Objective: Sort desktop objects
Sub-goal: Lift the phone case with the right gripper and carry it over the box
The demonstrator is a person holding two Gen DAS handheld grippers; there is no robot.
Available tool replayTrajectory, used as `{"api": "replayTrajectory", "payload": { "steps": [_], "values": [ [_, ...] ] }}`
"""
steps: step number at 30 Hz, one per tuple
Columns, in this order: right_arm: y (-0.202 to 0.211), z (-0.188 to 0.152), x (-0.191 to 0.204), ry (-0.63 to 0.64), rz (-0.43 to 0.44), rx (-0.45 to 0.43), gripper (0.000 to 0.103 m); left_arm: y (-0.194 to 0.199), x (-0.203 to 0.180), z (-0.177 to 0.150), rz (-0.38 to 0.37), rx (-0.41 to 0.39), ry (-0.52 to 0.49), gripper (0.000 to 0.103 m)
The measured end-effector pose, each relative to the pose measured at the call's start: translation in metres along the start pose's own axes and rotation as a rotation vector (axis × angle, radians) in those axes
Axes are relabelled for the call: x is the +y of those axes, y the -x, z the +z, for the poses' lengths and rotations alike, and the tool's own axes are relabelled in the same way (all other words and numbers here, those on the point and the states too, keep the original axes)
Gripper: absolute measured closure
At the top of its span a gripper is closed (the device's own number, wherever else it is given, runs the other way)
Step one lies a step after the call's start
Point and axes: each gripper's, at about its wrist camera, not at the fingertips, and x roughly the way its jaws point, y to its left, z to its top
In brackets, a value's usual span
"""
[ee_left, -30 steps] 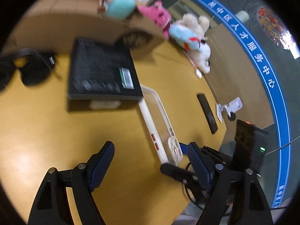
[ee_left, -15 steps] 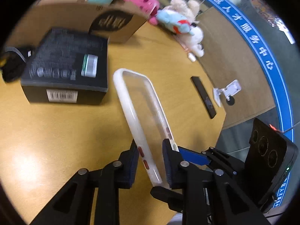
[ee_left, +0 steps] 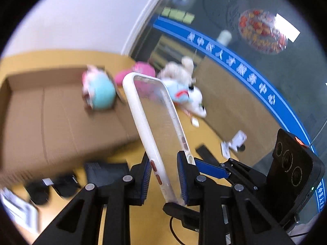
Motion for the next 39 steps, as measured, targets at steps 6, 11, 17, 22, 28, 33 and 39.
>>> {"api": "replayTrajectory", "payload": {
  "steps": [6, 11, 17, 22, 28, 33, 39],
  "values": [
    [-0.018, 0.065, 0.031, 0.081, -0.004, -0.081, 0.028, 0.031, 0.024, 0.047, 0.019, -0.081, -0.033, 0.079],
    [-0.039, 0.098, 0.045, 0.117, 0.004, -0.103, 0.028, 0.036, 0.049, 0.069, 0.036, -0.109, -0.025, 0.079],
    [-0.073, 0.123, 0.051, 0.139, 0.008, -0.09, 0.028, 0.026, 0.083, 0.088, 0.032, -0.108, 0.003, 0.079],
    [-0.105, 0.136, 0.047, 0.141, 0.009, -0.068, 0.028, 0.014, 0.106, 0.1, 0.031, -0.093, 0.028, 0.079],
    [-0.147, 0.144, 0.037, 0.126, 0.014, -0.009, 0.028, -0.014, 0.14, 0.106, 0.021, -0.036, 0.084, 0.079],
    [-0.185, 0.131, 0.022, 0.074, 0.017, 0.079, 0.028, -0.052, 0.165, 0.097, 0.01, 0.061, 0.15, 0.079],
    [-0.232, 0.099, -0.006, -0.012, 0.039, 0.22, 0.028, -0.103, 0.198, 0.071, -0.008, 0.21, 0.276, 0.079]
  ]
}}
